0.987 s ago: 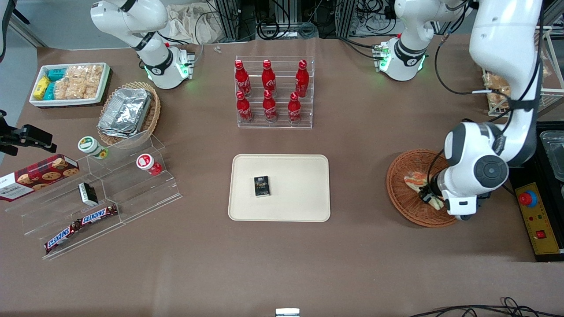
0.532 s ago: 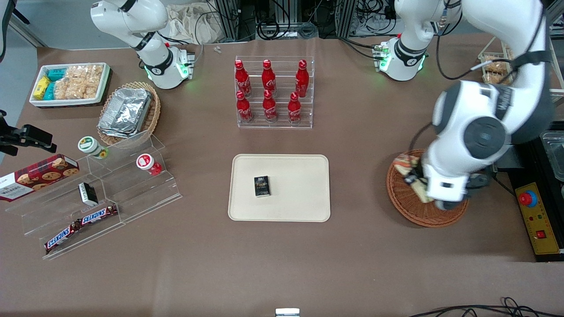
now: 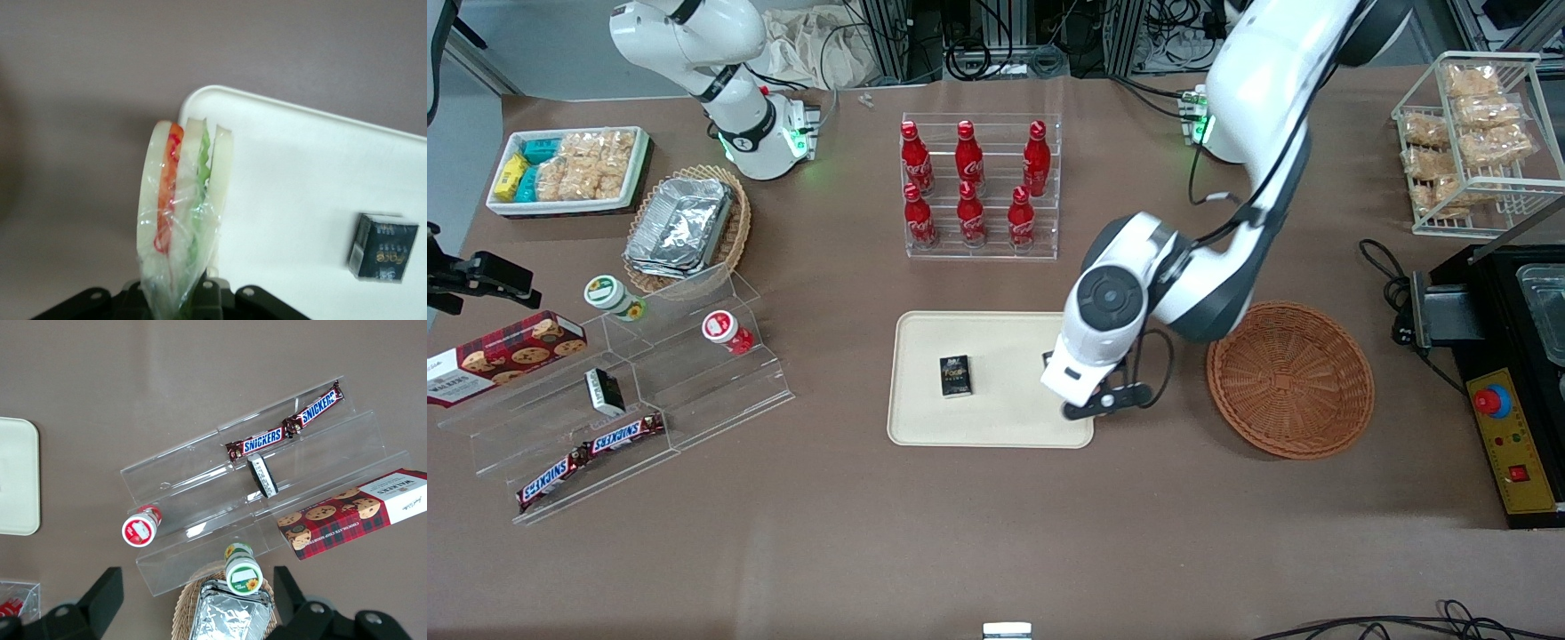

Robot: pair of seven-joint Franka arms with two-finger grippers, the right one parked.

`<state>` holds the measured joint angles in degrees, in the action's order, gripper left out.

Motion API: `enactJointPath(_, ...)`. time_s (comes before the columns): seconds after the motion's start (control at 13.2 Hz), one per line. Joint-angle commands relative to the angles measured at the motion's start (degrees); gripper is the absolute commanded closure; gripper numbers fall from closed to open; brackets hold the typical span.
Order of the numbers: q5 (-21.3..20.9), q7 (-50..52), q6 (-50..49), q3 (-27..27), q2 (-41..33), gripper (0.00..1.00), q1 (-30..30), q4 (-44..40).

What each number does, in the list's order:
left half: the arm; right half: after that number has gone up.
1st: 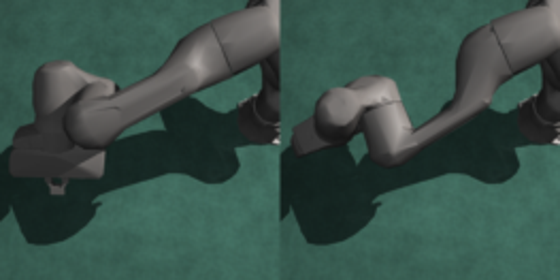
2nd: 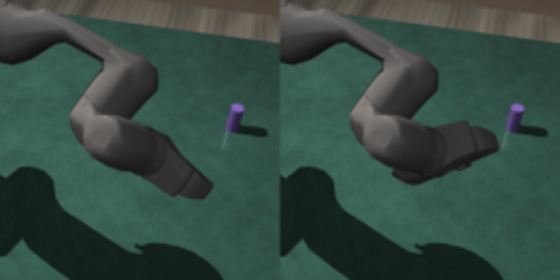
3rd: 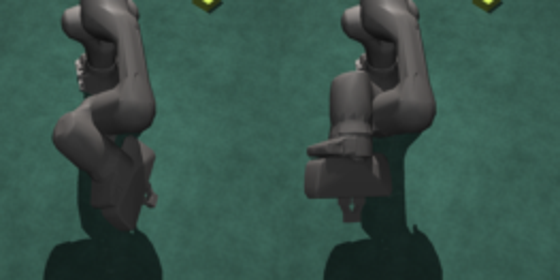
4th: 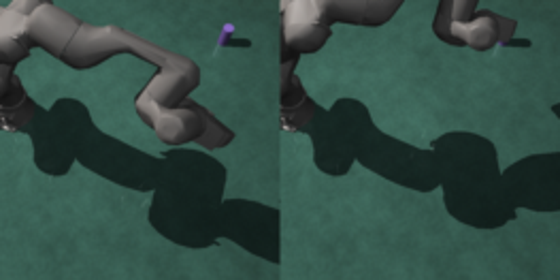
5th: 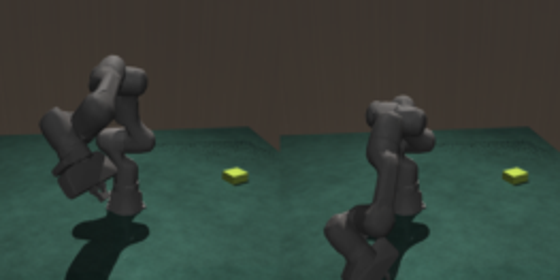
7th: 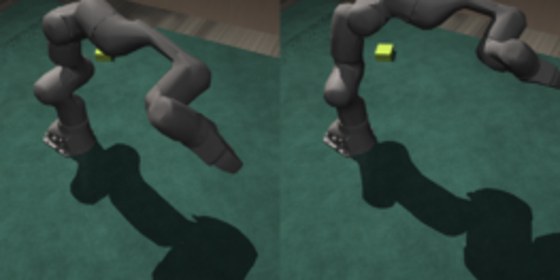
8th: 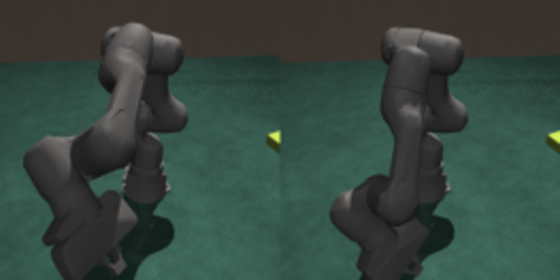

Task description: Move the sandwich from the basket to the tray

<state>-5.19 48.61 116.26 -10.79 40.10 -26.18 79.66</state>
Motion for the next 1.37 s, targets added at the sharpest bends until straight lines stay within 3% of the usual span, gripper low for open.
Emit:
enactJointPath(0.0,-0.7,-1.24,3.87,-0.11,5.84,1.0,-0.36,-3.29)
enactJointPath(0.61,-0.88,-2.91,5.13,-0.02,7.97,1.0,-1.94,-2.58)
enactJointPath(0.76,-0.79,-7.98,5.03,-0.02,7.97,1.0,-1.59,-1.97)
enactJointPath(0.84,-0.7,-8.97,5.38,-0.02,8.23,0.64,-1.5,-1.88)
enactJointPath(0.91,-1.05,-9.24,5.82,0.15,8.24,0.03,-1.24,-1.88)
enactJointPath(1.06,-1.05,-9.33,5.04,0.15,6.23,0.0,-0.63,-2.05)
enactJointPath(1.29,-1.05,-9.41,-1.87,0.33,-3.33,0.0,1.29,-1.88)
